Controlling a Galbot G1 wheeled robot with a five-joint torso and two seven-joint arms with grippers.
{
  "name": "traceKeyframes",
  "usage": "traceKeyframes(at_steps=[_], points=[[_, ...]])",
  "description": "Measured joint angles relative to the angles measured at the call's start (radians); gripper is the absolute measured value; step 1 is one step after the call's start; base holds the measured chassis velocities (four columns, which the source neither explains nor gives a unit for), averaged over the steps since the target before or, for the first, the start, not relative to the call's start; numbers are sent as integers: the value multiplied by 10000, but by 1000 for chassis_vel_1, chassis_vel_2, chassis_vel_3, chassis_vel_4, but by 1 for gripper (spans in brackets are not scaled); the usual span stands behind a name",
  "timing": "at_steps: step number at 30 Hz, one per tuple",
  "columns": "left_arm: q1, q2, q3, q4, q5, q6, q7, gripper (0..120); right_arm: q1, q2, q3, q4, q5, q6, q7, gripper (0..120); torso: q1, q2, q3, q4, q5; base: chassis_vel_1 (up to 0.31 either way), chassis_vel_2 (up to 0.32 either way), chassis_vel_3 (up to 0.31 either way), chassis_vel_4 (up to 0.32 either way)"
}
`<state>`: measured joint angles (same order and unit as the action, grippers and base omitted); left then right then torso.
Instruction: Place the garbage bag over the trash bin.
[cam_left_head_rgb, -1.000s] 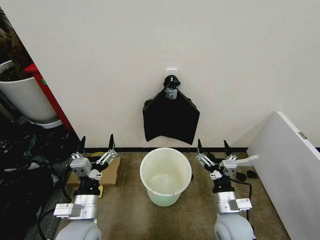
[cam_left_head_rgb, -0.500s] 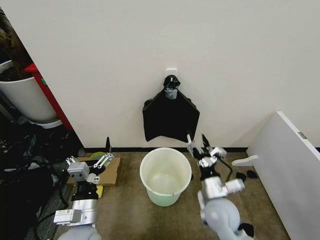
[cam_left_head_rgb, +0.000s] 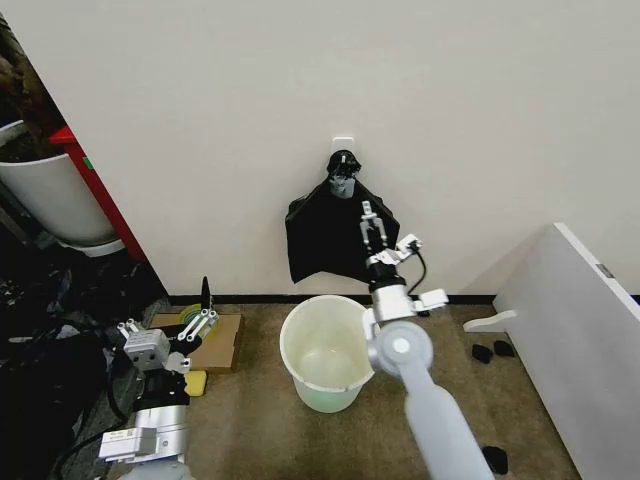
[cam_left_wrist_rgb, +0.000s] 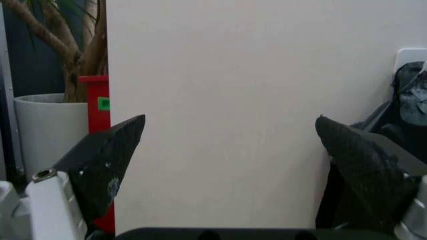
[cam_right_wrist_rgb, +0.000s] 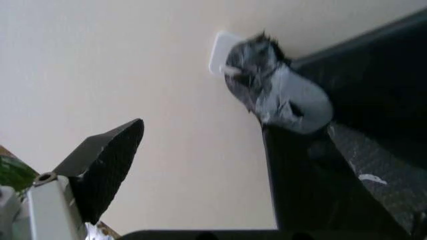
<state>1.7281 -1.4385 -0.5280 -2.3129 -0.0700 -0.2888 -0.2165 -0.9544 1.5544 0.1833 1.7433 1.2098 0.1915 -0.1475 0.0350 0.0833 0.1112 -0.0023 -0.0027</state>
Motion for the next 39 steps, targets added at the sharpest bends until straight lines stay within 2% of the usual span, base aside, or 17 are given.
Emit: traceKeyframes(at_steps=[12,26,32,35,37,39], points=[[-89,10,-4,174,22,46,-186,100,1245,289,-268,-1609,-931,292,-441,100,0,0,0,-1,0,0,0,0,0],[-257,36,-10,511,-27,57,-297,100,2023,246,-209,-2874,-1323,370,-530,100,0,0,0,0,0,0,0,0,0],[-314,65,-9,587,-46,60,-300,100,2256,242,-124,-3023,-1324,371,-484,100,0,0,0,0,1,0,0,0,0],[-323,101,11,596,-50,64,-302,100,2307,213,-67,-2998,-1308,382,-464,88,0,0,0,0,1,0,0,0,0],[-326,112,11,601,-52,65,-302,100,2307,211,-59,-2952,-1304,384,-462,86,0,0,0,-1,1,0,0,0,0],[-345,129,17,611,-57,73,-305,100,2274,213,-42,-2802,-1297,388,-454,75,0,0,-1,0,1,0,0,0,0]])
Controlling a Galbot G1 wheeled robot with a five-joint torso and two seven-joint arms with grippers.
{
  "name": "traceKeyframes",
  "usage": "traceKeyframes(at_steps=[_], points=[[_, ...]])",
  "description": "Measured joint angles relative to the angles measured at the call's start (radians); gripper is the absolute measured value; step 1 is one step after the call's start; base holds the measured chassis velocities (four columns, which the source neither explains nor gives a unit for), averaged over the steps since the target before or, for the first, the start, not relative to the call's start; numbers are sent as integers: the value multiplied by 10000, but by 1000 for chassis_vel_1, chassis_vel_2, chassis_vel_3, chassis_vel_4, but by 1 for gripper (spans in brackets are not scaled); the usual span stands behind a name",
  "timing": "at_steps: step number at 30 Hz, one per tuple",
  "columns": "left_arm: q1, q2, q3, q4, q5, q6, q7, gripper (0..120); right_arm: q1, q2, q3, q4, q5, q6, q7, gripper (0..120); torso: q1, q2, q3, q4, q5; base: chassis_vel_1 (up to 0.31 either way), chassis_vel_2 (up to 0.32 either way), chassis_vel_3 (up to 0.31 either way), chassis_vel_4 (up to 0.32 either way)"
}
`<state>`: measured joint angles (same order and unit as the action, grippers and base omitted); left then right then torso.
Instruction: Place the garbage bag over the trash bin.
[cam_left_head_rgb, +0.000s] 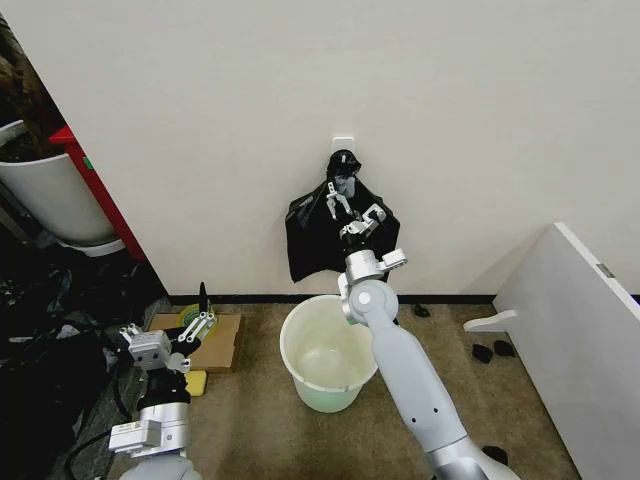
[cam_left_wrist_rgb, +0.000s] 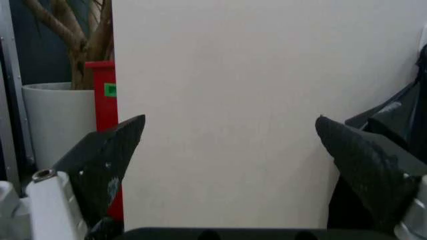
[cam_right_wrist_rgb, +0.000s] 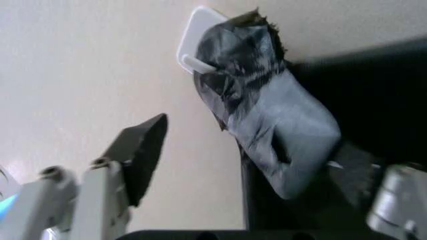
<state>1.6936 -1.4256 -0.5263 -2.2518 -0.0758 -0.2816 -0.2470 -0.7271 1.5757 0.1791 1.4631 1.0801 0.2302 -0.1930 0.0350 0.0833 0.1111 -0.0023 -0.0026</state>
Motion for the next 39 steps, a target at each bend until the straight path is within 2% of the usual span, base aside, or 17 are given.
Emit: traceKeyframes(at_steps=[1,4,6,9,10,12,13,16,18,21,31,33,34,39], points=[[0,0,0,0,0,0,0,100,0,0,0,0,0,0,0,75,0,0,0,0,0,0,0,0,0],[12,1,25,2,0,1,-3,100,-44,33,21,85,-12,10,25,59,0,0,0,0,0,0,0,0,0],[23,7,28,2,0,1,-3,100,-52,41,27,97,-18,13,42,56,0,0,0,0,0,0,0,0,0],[37,23,24,0,1,1,-9,100,-87,42,33,164,-51,18,90,41,0,0,0,0,0,0,0,0,0],[37,23,24,0,1,1,-9,100,-87,42,33,164,-51,18,90,41,0,0,0,0,0,0,0,0,0],[52,27,23,-1,3,-1,-17,100,-154,33,32,233,-102,28,108,32,0,0,0,0,0,0,0,0,0],[52,27,23,-1,3,-1,-17,100,-154,33,32,233,-102,28,108,32,0,0,0,0,0,0,0,0,0],[49,18,50,22,11,-5,-19,100,-264,35,84,299,-151,50,115,16,0,0,0,0,1,0,0,0,0],[43,12,60,37,16,-5,-19,100,-286,32,96,309,-164,53,118,13,0,0,0,0,1,0,0,0,0],[38,-8,80,73,36,-8,-19,100,-453,-37,98,492,-184,74,183,0,0,0,0,1,1,0,0,0,0],[-17,-50,139,130,70,-31,-29,100,-2197,-610,-400,1537,-963,284,558,0,-2,0,0,-1,1,0,0,0,0],[-55,-65,159,137,76,-39,-31,100,-2904,-929,-677,1998,-1511,364,942,0,-2,0,0,-2,3,0,0,0,0],[-57,-74,163,138,76,-40,-37,100,-3178,-1078,-793,2242,-1801,419,1147,0,-1,1,0,5,1,0,0,0,0],[-76,-67,174,136,76,-43,-59,100,-4379,-1710,-1121,2995,-2650,505,1504,0,-2,2,-1,-1,4,0,0,0,0]])
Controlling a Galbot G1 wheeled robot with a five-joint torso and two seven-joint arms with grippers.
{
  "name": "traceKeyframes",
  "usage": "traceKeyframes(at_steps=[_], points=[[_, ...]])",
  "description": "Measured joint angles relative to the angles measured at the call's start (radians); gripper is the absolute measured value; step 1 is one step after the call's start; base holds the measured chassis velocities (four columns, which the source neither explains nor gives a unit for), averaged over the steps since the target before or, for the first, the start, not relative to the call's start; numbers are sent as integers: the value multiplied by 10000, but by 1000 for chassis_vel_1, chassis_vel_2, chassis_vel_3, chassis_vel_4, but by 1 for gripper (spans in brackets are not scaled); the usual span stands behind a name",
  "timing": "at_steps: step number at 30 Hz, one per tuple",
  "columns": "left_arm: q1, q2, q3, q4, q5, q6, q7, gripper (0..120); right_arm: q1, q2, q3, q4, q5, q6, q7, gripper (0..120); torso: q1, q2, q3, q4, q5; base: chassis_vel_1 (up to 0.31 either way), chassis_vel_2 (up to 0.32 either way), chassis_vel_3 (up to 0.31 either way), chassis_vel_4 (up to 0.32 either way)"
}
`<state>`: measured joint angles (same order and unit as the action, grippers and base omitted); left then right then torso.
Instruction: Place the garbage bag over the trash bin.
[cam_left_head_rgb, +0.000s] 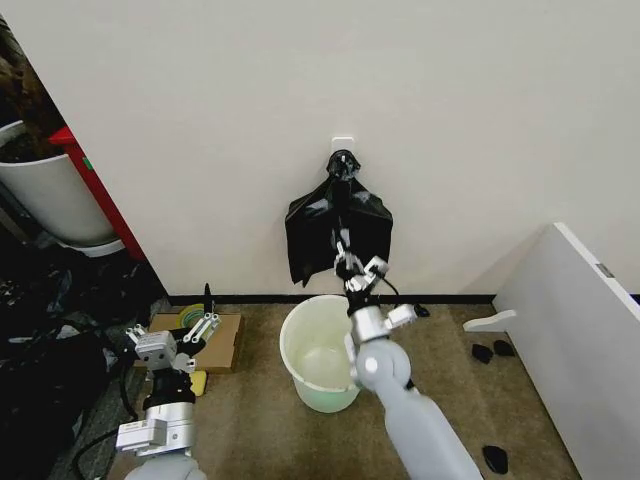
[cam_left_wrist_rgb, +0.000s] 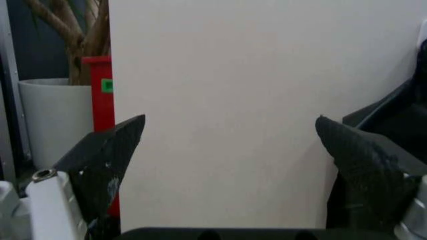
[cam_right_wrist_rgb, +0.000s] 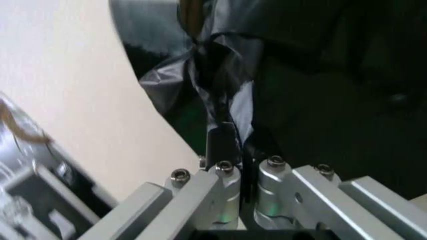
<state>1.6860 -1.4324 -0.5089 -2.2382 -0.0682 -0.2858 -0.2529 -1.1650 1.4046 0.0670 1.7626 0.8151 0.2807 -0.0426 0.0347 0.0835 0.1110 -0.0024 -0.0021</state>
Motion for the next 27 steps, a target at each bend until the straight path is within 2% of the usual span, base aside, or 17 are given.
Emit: traceKeyframes(at_steps=[3,8,12,21,27], points=[[-54,19,17,-8,-24,-2,-15,100,-1108,-638,-326,483,-935,175,177,0,0,0,0,0,-2,0,0,0,0],[-169,52,30,66,-66,5,-24,100,-1817,-1113,-621,527,-1841,513,28,0,0,0,0,0,-3,0,0,0,0],[-235,74,44,113,-97,29,-25,100,-2235,-1551,-789,128,-2854,1247,-851,0,0,0,0,1,-2,0,0,0,0],[-269,61,30,112,-117,33,-47,100,-2204,-1778,-325,-980,-3817,2451,-3167,0,2,0,1,2,-2,0,0,0,0],[-264,48,26,110,-117,33,-52,100,-2162,-1840,-51,-1503,-4016,2846,-3982,0,2,0,1,1,-1,0,0,0,0]])
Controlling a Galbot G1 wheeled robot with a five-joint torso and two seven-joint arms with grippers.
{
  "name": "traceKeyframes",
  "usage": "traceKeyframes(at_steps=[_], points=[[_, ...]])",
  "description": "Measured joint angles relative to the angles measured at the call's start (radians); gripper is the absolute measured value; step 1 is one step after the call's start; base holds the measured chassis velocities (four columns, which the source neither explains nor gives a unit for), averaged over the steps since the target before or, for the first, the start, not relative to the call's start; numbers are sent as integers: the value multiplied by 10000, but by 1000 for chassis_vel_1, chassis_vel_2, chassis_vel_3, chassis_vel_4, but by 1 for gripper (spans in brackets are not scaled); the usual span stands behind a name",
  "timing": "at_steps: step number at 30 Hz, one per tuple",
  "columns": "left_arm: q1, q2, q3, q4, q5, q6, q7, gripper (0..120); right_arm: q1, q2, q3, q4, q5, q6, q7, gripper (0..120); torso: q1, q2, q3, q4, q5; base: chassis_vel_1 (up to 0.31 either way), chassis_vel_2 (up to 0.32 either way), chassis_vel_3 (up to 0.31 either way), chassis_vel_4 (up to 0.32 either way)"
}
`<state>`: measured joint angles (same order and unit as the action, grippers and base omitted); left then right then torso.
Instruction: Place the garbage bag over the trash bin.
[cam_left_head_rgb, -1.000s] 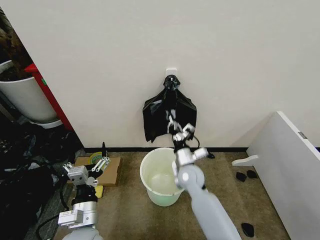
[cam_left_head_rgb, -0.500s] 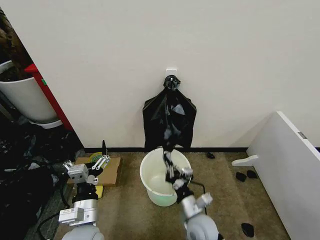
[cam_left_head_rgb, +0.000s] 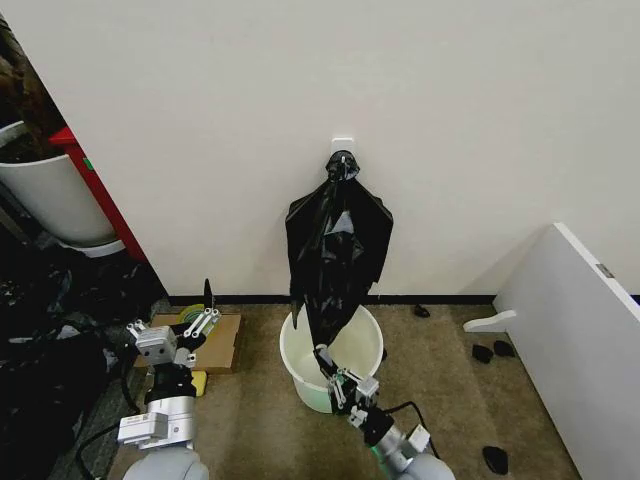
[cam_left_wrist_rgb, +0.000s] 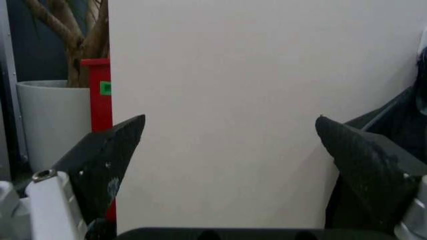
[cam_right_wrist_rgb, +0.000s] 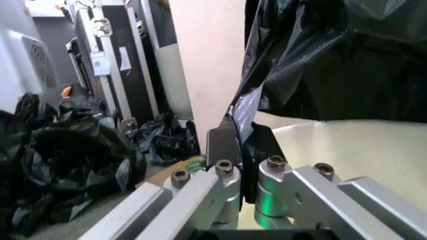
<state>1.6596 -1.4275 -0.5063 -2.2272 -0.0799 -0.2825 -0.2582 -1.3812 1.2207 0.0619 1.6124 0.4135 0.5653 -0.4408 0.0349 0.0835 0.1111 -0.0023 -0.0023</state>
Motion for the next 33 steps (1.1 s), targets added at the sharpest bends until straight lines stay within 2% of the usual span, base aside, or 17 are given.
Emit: traceKeyframes(at_steps=[6,8,12,13,15,16,18,19,20,21,22,23,25,27,28,32,33], points=[[42,-69,34,-4,60,0,0,100,100,174,346,489,479,-28,-69,1,0,0,0,0,-1,0,0,0,0],[66,-77,35,-15,78,-4,0,100,145,275,618,785,727,-32,-200,7,0,0,0,1,-2,0,0,0,0],[118,-50,20,-36,138,-25,0,100,-82,143,1132,1526,1091,76,-1311,25,0,-2,0,0,-2,0,0,0,0],[118,-50,20,-36,138,-25,0,100,-82,143,1132,1526,1091,76,-1311,25,0,-2,0,0,-2,0,0,0,0],[125,-52,52,-27,209,-28,-1,100,-402,-70,1444,1738,1160,209,-2296,36,0,-2,0,0,-2,0,0,0,0],[125,-52,52,-27,209,-28,-1,100,-402,-70,1444,1738,1160,209,-2296,36,0,-2,0,0,-2,0,0,0,0],[121,-65,81,9,258,-28,0,100,-541,-141,1715,1647,944,416,-2734,45,0,-2,0,-1,-3,0,0,0,0],[119,-71,88,27,281,-29,1,100,-583,-157,1864,1510,486,612,-2478,51,0,-2,0,-1,-2,0,0,0,0],[119,-71,88,27,281,-29,1,100,-583,-157,1864,1510,486,612,-2478,51,0,-2,0,-1,-2,0,0,0,0],[116,-68,91,41,290,-29,3,100,-599,-155,1904,1468,16,672,-1841,54,0,-2,0,0,-1,0,0,0,0],[114,-59,91,50,293,-29,3,100,-604,-142,1913,1466,-434,672,-1062,57,0,-2,0,0,-1,0,0,0,0],[108,-36,89,75,294,-29,3,100,-580,-93,1897,1527,-1239,490,559,65,0,-2,0,-1,-2,0,0,0,0],[104,-23,87,88,293,-29,2,100,-556,-75,1875,1571,-1457,368,1098,67,0,-2,0,-1,-2,0,0,0,0],[79,12,77,163,294,-29,3,100,-218,35,1714,1920,-1931,-353,3113,79,0,-2,0,0,-3,0,0,0,0],[79,12,77,163,294,-29,3,100,-218,35,1714,1920,-1931,-353,3113,79,0,-2,0,0,-3,0,0,0,0],[69,36,61,249,293,-29,5,100,314,172,1390,2083,-2477,-532,3319,97,0,-2,0,1,-3,0,0,0,0],[69,36,61,249,293,-29,5,100,314,172,1390,2083,-2477,-532,3319,97,0,-2,0,1,-3,0,0,0,0]])
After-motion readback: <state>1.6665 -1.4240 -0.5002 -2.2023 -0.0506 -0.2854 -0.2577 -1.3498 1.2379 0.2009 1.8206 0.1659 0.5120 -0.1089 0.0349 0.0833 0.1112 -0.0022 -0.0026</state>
